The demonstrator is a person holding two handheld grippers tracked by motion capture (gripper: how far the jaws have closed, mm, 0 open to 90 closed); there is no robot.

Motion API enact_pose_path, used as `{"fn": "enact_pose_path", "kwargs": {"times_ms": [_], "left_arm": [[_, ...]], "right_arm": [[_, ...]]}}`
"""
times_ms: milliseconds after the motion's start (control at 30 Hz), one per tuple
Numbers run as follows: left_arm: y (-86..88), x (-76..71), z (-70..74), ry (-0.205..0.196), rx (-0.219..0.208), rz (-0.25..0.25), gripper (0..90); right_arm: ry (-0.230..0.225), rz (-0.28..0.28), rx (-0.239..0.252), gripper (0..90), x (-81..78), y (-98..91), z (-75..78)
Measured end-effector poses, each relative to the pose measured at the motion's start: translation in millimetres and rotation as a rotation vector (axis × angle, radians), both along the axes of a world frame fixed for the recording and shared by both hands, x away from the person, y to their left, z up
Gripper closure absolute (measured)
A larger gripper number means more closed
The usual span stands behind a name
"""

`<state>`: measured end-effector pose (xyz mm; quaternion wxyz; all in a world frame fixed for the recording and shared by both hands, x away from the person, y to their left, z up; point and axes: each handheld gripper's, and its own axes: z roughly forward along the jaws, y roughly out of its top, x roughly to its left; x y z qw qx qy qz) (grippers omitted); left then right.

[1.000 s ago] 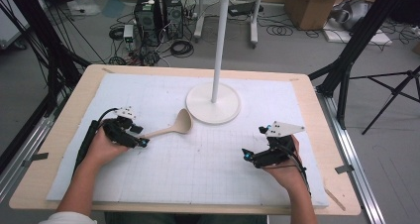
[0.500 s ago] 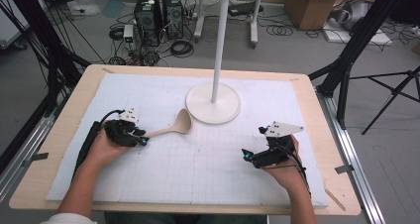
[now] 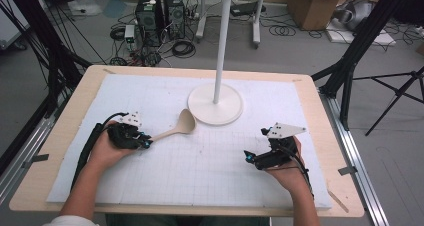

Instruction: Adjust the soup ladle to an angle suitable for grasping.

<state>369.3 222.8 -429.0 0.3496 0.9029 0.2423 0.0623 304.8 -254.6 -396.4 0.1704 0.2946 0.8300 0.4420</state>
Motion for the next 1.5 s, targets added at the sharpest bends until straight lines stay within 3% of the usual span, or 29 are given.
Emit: {"fn": "enact_pose_path", "kwargs": {"times_ms": [267,667,1067,1200,1500], "left_arm": [[-2.6,-3.1,1.5,-0.005,-0.002,-0.009,75.9],[-3.7,-7.6,5.8,-0.028,-0.001,-0.035,75.9],[-17.3,-10.1,3.0,-0.033,0.002,-0.074,75.8],[-29.0,-14.1,2.6,-0.039,0.0,-0.133,75.8],[-50.0,-17.0,2.5,-0.019,-0.041,-0.191,75.9]], "right_arm": [[0.016,0.003,-0.006,0.3,1.1,0.8,-4.1],[0.041,0.01,0.023,0.3,-5.2,9.1,-33.4],[0.028,-0.019,0.05,0.3,-6.8,3.3,-35.3],[0.022,-0.028,0.069,0.3,-7.6,-1.5,-33.3],[-0.004,-0.031,0.07,0.3,-10.0,-5.8,-24.6]]}}
